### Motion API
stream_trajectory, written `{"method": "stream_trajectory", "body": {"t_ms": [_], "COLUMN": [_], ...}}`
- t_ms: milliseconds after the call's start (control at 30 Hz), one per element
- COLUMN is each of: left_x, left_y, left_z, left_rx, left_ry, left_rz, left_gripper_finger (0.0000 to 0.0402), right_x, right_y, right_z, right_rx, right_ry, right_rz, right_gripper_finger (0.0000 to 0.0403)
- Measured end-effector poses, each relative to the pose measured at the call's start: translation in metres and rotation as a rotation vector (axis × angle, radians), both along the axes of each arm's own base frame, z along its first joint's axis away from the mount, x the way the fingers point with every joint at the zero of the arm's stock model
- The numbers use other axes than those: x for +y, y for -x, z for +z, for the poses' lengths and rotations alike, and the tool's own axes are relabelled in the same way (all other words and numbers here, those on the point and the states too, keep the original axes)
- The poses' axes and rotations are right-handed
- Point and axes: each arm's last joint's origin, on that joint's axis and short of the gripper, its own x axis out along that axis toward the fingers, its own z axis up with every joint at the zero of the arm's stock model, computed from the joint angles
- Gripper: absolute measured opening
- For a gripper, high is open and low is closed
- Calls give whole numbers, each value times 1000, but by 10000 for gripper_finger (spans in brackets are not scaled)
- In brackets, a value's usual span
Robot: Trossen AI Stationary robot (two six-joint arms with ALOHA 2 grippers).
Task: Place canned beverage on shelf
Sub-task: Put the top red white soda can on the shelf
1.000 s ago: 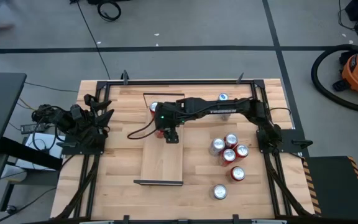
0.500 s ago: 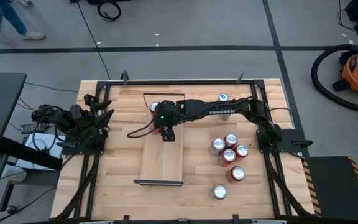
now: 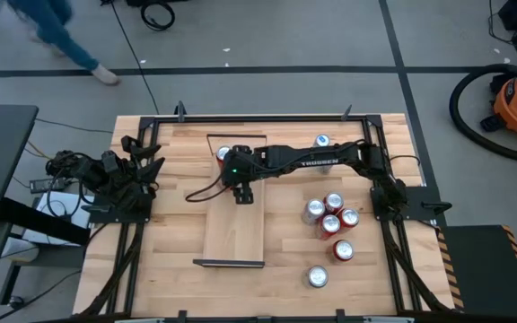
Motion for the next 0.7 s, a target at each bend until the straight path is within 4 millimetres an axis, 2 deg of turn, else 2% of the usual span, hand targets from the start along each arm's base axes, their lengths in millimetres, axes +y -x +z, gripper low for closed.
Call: {"method": "stream_trajectory", "body": {"t_ms": [700], "left_x": [0], "left_y": [0], "left_z": [0], "left_rx": [0], "left_ry": [0], "left_rz": [0], "left_gripper_finger": [194], "right_x": [-5], "right_y": [-1], "right_z": [1], "right_rx": [-8], "right_ry": [29], "right_rz": [21], "right_gripper_finger": [325]}}
